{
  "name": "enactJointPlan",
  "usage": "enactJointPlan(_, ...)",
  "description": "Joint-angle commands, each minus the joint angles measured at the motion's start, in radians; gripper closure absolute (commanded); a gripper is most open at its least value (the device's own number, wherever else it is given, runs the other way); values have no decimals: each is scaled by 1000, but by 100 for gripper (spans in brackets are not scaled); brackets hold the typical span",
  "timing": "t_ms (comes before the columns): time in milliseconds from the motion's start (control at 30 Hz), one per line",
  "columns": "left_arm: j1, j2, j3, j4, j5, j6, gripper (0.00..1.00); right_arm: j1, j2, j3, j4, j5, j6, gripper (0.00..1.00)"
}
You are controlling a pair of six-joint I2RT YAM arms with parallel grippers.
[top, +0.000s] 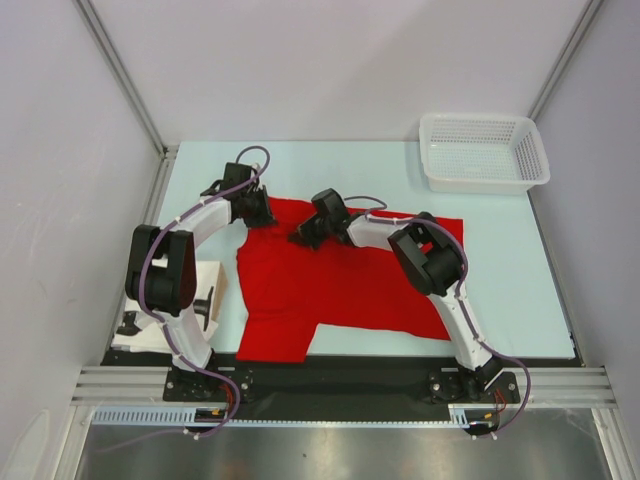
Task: Fold and stack the t-shirts
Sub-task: Fold the tshirt
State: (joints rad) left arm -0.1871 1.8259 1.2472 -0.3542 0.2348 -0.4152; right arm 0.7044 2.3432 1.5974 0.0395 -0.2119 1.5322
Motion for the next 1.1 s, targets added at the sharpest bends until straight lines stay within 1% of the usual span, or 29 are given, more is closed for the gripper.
enactJointPlan(0,9,-33,18,-14,-14,38,100,-29,-107,16,-220,-76,-182,100)
enactJointPlan(133,8,-60,-12,-8,3,30,99,-63,-117,26,-293,-185,-286,100)
enactJointPlan(233,8,-100,-35,-19,18,33,91,-66,-139,45,-383,-240,-366,100)
enactJointPlan(300,8,-154,-60,-20,23,27,80,-66,-171,26,-394,-276,-426,100)
enactJointPlan(333,6,-171,-71,-16,27,24,76,-68,-177,12,-376,-293,-435,100)
enactJointPlan(367,8,-187,-80,-9,34,21,69,-68,-177,-2,-331,-314,-437,100)
enactJointPlan(433,6,-206,-94,-3,47,6,64,-74,-154,4,-320,-333,-420,100)
enactJointPlan(467,5,-208,-94,-5,54,4,64,-75,-148,4,-269,-337,-402,100)
enactJointPlan(500,5,-211,-94,-5,61,3,61,-74,-140,22,-267,-336,-400,98)
enactJointPlan(533,6,-215,-97,-5,63,3,54,-78,-119,36,-277,-331,-403,94)
enactJointPlan(567,5,-217,-95,-11,58,6,50,-79,-111,50,-292,-333,-406,89)
enactJointPlan(633,9,-220,-100,-20,37,9,44,-80,-101,68,-300,-324,-417,89)
enactJointPlan(667,14,-220,-104,-17,34,9,40,-82,-99,64,-293,-317,-414,87)
enactJointPlan(733,29,-212,-104,-9,38,4,40,-83,-93,65,-282,-314,-402,83)
enactJointPlan(767,32,-209,-101,-5,44,3,40,-83,-82,70,-276,-314,-396,79)
enactJointPlan(800,35,-205,-101,0,46,4,40,-83,-73,78,-279,-317,-392,77)
enactJointPlan(967,51,-182,-72,-5,49,7,42,-79,-56,125,-300,-314,-359,73)
enactJointPlan(1067,63,-166,-63,-3,49,9,43,-71,-65,121,-317,-304,-331,73)
